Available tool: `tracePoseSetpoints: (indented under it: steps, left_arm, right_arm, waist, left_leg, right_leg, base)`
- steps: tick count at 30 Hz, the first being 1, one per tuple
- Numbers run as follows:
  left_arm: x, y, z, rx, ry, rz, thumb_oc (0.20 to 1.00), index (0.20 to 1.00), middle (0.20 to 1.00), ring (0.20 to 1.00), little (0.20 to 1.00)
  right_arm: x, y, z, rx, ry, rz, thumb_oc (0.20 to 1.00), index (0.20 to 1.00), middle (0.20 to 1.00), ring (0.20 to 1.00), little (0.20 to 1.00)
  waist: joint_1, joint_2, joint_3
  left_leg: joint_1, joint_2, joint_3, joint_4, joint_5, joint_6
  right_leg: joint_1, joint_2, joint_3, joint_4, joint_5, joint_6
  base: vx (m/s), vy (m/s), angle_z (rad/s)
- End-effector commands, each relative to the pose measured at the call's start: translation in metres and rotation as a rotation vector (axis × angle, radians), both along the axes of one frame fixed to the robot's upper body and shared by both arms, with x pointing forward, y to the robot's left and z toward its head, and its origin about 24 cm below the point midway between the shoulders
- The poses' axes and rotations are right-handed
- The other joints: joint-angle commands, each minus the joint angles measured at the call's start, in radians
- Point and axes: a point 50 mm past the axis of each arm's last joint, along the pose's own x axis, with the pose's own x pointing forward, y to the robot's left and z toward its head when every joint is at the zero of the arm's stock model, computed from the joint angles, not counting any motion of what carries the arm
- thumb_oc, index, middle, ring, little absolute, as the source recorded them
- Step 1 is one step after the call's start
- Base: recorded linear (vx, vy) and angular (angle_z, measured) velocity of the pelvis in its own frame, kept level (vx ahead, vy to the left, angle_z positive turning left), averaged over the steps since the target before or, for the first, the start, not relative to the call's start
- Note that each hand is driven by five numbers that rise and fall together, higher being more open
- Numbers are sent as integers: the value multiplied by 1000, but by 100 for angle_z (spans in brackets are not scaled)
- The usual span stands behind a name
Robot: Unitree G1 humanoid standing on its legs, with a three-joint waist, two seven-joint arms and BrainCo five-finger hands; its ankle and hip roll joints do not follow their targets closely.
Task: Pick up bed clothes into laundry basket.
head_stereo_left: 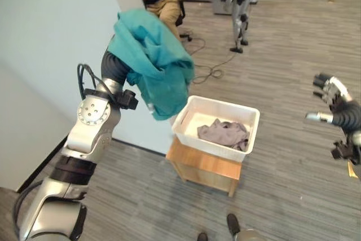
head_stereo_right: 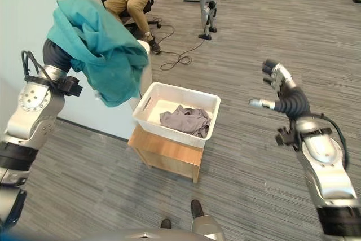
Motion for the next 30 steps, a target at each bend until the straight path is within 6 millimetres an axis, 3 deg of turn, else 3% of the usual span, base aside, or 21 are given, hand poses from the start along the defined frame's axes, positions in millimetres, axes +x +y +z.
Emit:
tracePoseSetpoints:
  steps: [1, 5, 8, 13, 17, 24, 26, 30]
  left_arm:
    - [19, 3, 8, -74, 20, 10, 200, 200, 200, 200, 200]
    - [40, 9, 12, 46, 100, 48, 200, 200, 200, 200, 200]
    - [49, -1, 22, 70, 96, 35, 200, 200, 200, 200, 200]
    - [58, -27, 37, 127, 62, -14, 200, 200, 200, 200, 200]
    - [59, -35, 35, 166, 56, -24, 200, 200, 200, 200, 200]
    - [62, -18, -4, 399, 199, 65, 200, 200, 200, 200, 200]
    - [60, -15, -27, 492, 272, 83, 200, 200, 200, 200, 200]
    - [59, -21, -50, 479, 335, 84, 200, 200, 200, 200, 200]
  right_arm:
    - [-7, 9, 16, -20, -12, 157, 1000, 1000, 1000, 1000, 1000]
    - [-9, 31, 24, 4, 22, 367, 1000, 1000, 1000, 1000, 1000]
    - [-9, 43, 23, 67, 21, 453, 1000, 1000, 1000, 1000, 1000]
    - [-7, 57, 16, 137, 5, 489, 1000, 1000, 1000, 1000, 1000]
    - [-6, 61, 15, 139, 7, 506, 1000, 1000, 1000, 1000, 1000]
    - [-7, 60, 16, 126, 0, 503, 1000, 1000, 1000, 1000, 1000]
    - [-7, 60, 16, 156, -20, 494, 1000, 1000, 1000, 1000, 1000]
    - [-8, 63, 15, 190, -29, 495, 1000, 1000, 1000, 1000, 1000]
  waist:
    - [-10, -29, -71]
    - [-41, -27, -65]
    - [-55, -24, -58]
    - [-77, -16, -37]
    - [-84, -16, -21]
    - [-106, -30, 43]
    - [-109, -42, 67]
    - [-109, -52, 87]
  left_leg:
    - [-56, 9, 43, 4, 41, -27]
    - [-64, 18, 80, 4, 39, -33]
    - [-71, 19, 100, 4, 37, -33]
    - [-86, 19, 128, 4, 36, -33]
    - [-93, 18, 140, 4, 36, -32]
    - [-113, 22, 184, 4, 37, -33]
    - [-119, 25, 201, 4, 37, -34]
    - [-126, 27, 206, 4, 35, -34]
  right_leg:
    - [35, -22, 5, 19, -42, 61]
    - [13, -15, 34, 15, -32, 71]
    - [0, -12, 46, 15, -27, 78]
    - [-28, -11, 61, 15, -16, 89]
    - [-42, -9, 71, 15, -10, 94]
    - [-77, 3, 99, 15, 5, 106]
    - [-91, 8, 106, 16, 11, 108]
    - [-99, 9, 109, 17, 12, 108]
  base:
    - [-5, 11, -45]
    - [-8, 5, -34]
    - [-1, 6, -17]
    - [-7, 3, -16]
    - [-36, 7, -14]
    - [-38, 6, -17]
    - [-37, -11, -35]
    - [-19, -7, -12]
